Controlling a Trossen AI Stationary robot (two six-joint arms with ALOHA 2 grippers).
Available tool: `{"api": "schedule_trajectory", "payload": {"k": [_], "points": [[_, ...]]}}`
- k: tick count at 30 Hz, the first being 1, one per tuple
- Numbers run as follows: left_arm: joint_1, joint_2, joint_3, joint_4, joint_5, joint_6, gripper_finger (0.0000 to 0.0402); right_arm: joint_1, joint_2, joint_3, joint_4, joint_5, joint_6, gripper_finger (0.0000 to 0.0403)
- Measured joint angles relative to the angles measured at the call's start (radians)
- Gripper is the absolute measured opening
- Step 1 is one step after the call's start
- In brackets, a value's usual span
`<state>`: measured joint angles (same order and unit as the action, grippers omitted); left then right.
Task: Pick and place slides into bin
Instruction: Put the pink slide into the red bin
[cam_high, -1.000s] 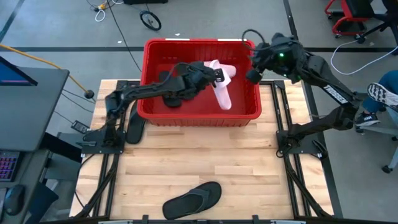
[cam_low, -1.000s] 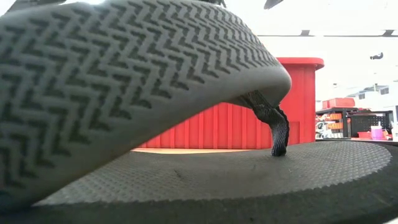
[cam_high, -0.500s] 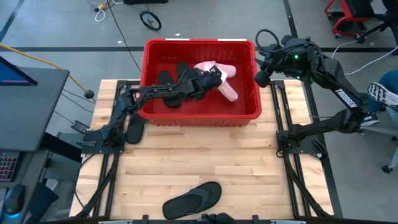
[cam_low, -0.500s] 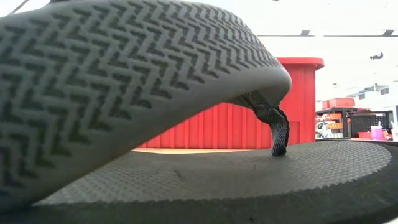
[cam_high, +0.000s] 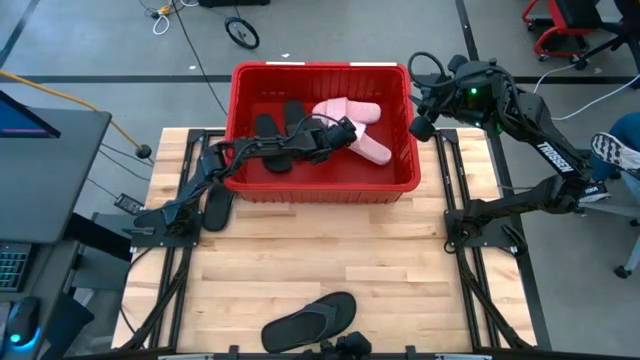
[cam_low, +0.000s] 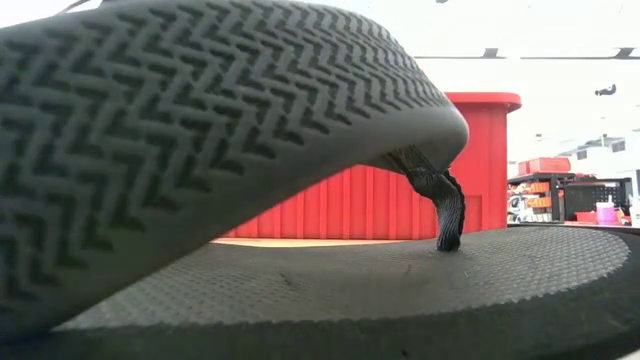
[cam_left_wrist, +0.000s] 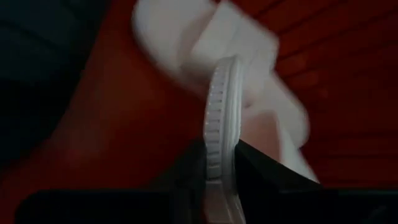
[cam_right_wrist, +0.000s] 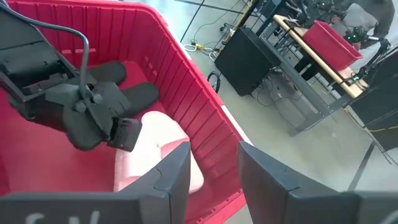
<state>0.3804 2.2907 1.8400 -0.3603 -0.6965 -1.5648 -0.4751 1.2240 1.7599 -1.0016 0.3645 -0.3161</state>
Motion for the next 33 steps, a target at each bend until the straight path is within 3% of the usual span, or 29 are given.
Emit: {"api": "schedule_trajectory", "payload": {"k": [5, 12, 16, 24, 28, 33], "points": [[0.034, 0.001, -0.001, 0.006, 0.083, 0.001, 0.0133, 0.000, 0.000, 0.000, 0.000, 0.000, 0.000, 0.0137], [0.019, 0.001, -0.001, 0.010, 0.092, 0.015, 0.0176, 0.000, 0.000, 0.000, -0.021, 0.000, 0.026, 0.0137], [0.005, 0.000, 0.000, -0.025, 0.119, 0.064, 0.0175, 0.000, 0.000, 0.000, -0.095, 0.000, 0.035, 0.0137], [-0.017, -0.015, -0.001, -0.281, 0.250, 0.167, 0.0173, 0.000, 0.000, 0.000, -0.195, 0.000, 0.080, 0.0137], [-0.015, -0.033, -0.001, -0.333, 0.267, 0.279, 0.0176, 0.000, 0.000, 0.000, -0.200, 0.000, 0.081, 0.0137], [0.003, -0.077, -0.001, -0.287, 0.267, 0.531, 0.0168, 0.000, 0.000, 0.000, -0.220, 0.000, 0.081, 0.0137]]}}
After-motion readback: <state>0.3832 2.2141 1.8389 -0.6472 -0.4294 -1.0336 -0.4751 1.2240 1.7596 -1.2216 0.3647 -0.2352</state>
